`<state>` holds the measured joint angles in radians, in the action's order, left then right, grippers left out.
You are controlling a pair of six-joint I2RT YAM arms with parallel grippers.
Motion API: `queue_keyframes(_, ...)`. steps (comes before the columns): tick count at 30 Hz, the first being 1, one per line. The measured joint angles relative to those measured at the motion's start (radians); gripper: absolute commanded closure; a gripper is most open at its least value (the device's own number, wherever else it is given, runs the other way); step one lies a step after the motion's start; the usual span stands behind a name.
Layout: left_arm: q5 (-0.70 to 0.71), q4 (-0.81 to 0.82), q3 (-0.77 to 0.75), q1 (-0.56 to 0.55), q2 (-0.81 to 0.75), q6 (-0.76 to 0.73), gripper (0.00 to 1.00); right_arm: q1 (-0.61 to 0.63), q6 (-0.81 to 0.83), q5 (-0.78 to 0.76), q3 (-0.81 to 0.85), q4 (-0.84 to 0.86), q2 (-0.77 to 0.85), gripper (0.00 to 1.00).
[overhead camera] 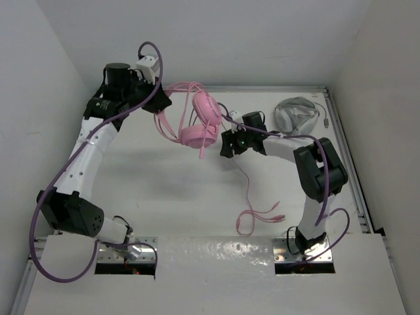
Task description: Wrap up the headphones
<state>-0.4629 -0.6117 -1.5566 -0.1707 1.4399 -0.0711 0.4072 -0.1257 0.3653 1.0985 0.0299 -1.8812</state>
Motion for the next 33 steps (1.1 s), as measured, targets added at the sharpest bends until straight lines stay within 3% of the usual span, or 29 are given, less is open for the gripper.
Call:
queue_keyframes(8, -0.081, -0.012, -0.089, 0.095, 0.0, 0.087, 1.0, 0.0, -0.04, -0.015, -0.132, 0.072, 0.007, 0.53)
queue_keyframes(14, -0.106, 0.016, -0.098, 0.195, 0.012, 0.15, 1.0, 0.013, -0.063, -0.074, -0.241, 0.073, 0.074, 0.79)
queue_keyframes(18, -0.107, 0.056, -0.09, 0.23, 0.033, 0.19, 1.0, 0.044, -0.065, -0.143, -0.249, 0.042, 0.098, 0.83)
queue_keyframes(20, -0.109, 0.08, -0.071, 0.241, 0.041, 0.212, 1.0, 0.066, -0.058, -0.181, -0.249, 0.024, 0.105, 1.0)
queue_keyframes(26, -0.104, 0.14, -0.004, 0.296, 0.069, 0.286, 1.0, 0.158, -0.02, -0.314, -0.244, -0.046, 0.131, 1.0)
queue_keyframes(33, -0.105, 0.254, 0.034, 0.42, 0.182, 0.445, 1.0, 0.438, 0.127, -0.365, -0.151, -0.206, 0.134, 1.0)
